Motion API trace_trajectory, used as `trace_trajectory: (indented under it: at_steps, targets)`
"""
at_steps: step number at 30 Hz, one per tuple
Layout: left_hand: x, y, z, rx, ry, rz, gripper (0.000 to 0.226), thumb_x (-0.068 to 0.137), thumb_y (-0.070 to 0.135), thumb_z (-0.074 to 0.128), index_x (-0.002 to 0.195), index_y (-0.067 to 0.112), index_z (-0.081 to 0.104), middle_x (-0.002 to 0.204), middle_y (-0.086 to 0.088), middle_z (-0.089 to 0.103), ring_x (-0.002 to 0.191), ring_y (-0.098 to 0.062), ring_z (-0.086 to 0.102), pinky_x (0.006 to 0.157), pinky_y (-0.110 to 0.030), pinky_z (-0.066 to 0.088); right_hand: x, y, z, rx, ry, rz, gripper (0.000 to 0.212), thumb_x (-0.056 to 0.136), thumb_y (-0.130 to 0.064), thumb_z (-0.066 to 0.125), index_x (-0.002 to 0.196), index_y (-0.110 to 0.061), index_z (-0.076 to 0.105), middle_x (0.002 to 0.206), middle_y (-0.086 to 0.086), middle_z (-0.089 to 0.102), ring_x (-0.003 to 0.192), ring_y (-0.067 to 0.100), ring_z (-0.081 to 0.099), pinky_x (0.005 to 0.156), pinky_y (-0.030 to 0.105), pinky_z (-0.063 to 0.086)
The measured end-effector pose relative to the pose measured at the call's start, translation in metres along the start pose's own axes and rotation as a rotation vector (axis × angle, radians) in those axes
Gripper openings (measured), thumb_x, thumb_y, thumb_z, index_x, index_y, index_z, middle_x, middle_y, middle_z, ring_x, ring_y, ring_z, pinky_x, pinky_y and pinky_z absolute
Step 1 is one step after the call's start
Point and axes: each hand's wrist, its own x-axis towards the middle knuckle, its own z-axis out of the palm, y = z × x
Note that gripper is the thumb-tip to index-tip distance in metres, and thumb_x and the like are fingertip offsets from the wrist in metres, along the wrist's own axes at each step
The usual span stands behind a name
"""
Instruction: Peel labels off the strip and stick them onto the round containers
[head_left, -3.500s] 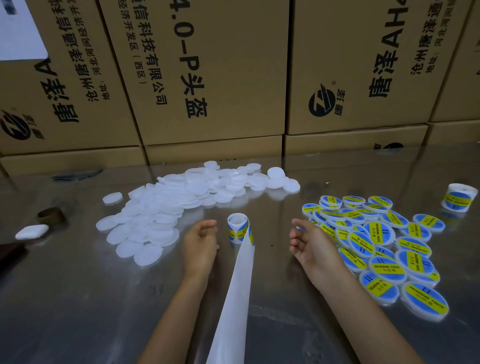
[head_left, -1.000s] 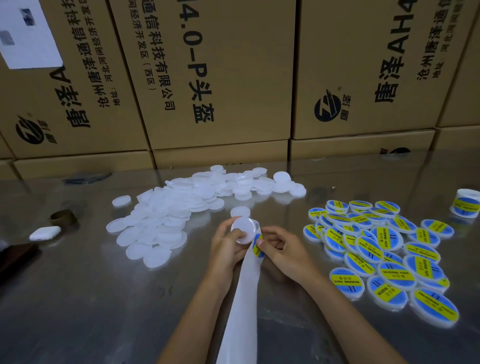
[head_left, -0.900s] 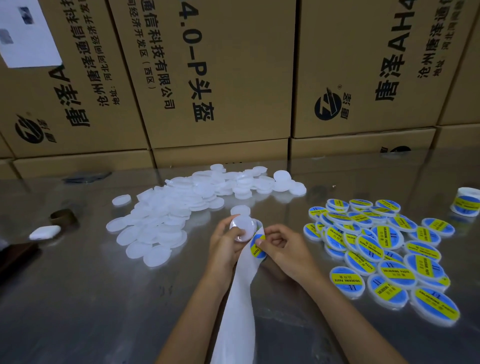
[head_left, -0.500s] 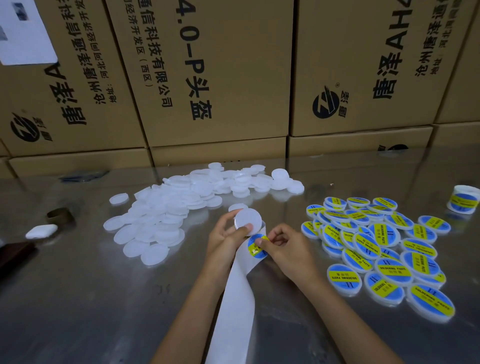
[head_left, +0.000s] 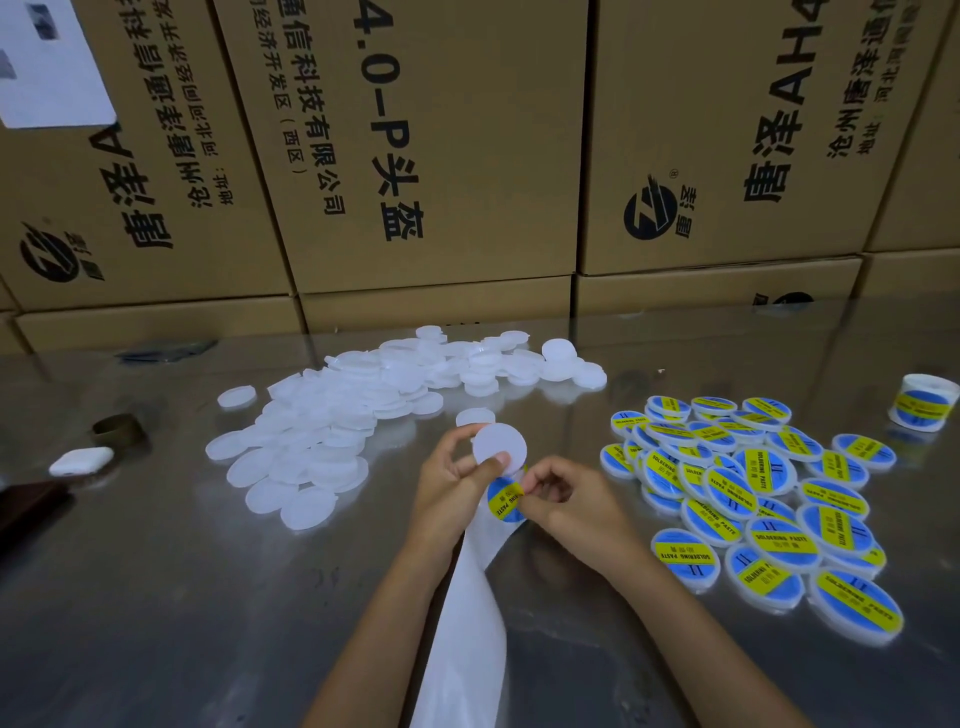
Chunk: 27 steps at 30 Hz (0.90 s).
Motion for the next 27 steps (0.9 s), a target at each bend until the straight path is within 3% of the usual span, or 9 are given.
trace_trajectory:
  at_steps: [5, 7, 10, 15, 19, 22, 27]
  targets:
    - [-0.003, 0.001, -0.001, -0.023, 0.027, -0.018, 0.036, 0.087, 0.002, 0.073, 0.116, 0.021, 0.064, 0.094, -0.004, 0.079, 0.09, -0.022, 0.074, 0.079, -0.032, 0.06, -0.007, -0.017, -0.011, 0.092, -0.161, 0.12, 0.015, 0.076, -0.005, 0.066, 0.067, -0.016, 0.06, 0.065, -0.002, 0.056, 0.064, 0.01, 0.048, 0.064, 0.02, 0.041]
    - [-0.004, 0.003, -0.001, -0.034, 0.044, -0.028, 0.037, 0.087, 0.004, 0.073, 0.118, 0.022, 0.065, 0.096, -0.005, 0.078, 0.088, -0.022, 0.074, 0.073, -0.032, 0.06, -0.008, -0.024, -0.017, 0.221, -0.194, 0.169, 0.007, 0.07, -0.014, 0.061, 0.065, -0.017, 0.056, 0.066, 0.0, 0.053, 0.064, 0.012, 0.048, 0.063, 0.022, 0.042]
    - [-0.005, 0.009, -0.003, -0.049, 0.091, 0.011, 0.035, 0.086, 0.001, 0.072, 0.111, 0.026, 0.068, 0.098, -0.005, 0.077, 0.083, -0.024, 0.074, 0.061, -0.029, 0.059, -0.005, -0.027, -0.026, 0.416, -0.159, 0.181, 0.014, 0.081, -0.002, 0.059, 0.074, -0.012, 0.051, 0.072, 0.006, 0.051, 0.068, 0.014, 0.051, 0.067, 0.027, 0.047]
    - [-0.007, 0.021, -0.002, -0.168, 0.129, 0.007, 0.034, 0.091, -0.002, 0.062, 0.104, 0.026, 0.077, 0.108, -0.004, 0.073, 0.089, -0.031, 0.074, 0.072, -0.036, 0.062, -0.005, -0.032, -0.029, 0.583, -0.106, 0.141, 0.017, 0.089, 0.008, 0.055, 0.089, -0.008, 0.048, 0.081, 0.01, 0.064, 0.077, 0.019, 0.063, 0.07, 0.029, 0.055]
    - [-0.01, 0.026, 0.005, -0.237, 0.0, -0.044, 0.033, 0.097, 0.001, 0.052, 0.112, 0.02, 0.075, 0.111, -0.012, 0.075, 0.098, -0.032, 0.074, 0.078, -0.035, 0.062, -0.005, -0.038, -0.02, 0.514, -0.009, 0.08, 0.021, 0.089, 0.006, 0.06, 0.091, -0.011, 0.047, 0.081, 0.008, 0.068, 0.076, 0.02, 0.065, 0.065, 0.028, 0.055]
    - [-0.012, 0.028, 0.012, -0.22, -0.074, -0.051, 0.037, 0.1, 0.003, 0.047, 0.107, 0.025, 0.076, 0.105, -0.013, 0.076, 0.096, -0.03, 0.074, 0.077, -0.034, 0.062, -0.005, -0.041, -0.014, 0.401, 0.074, 0.023, 0.025, 0.088, 0.004, 0.065, 0.089, -0.012, 0.046, 0.073, 0.004, 0.071, 0.068, 0.015, 0.067, 0.059, 0.023, 0.053]
    - [-0.017, 0.03, 0.018, -0.173, -0.128, -0.03, 0.044, 0.1, 0.003, 0.044, 0.104, 0.032, 0.078, 0.103, -0.014, 0.076, 0.096, -0.027, 0.074, 0.079, -0.033, 0.06, -0.006, -0.042, -0.009, 0.334, 0.166, -0.021, 0.028, 0.086, 0.003, 0.069, 0.086, -0.011, 0.046, 0.077, 0.01, 0.071, 0.072, 0.02, 0.066, 0.068, 0.03, 0.054]
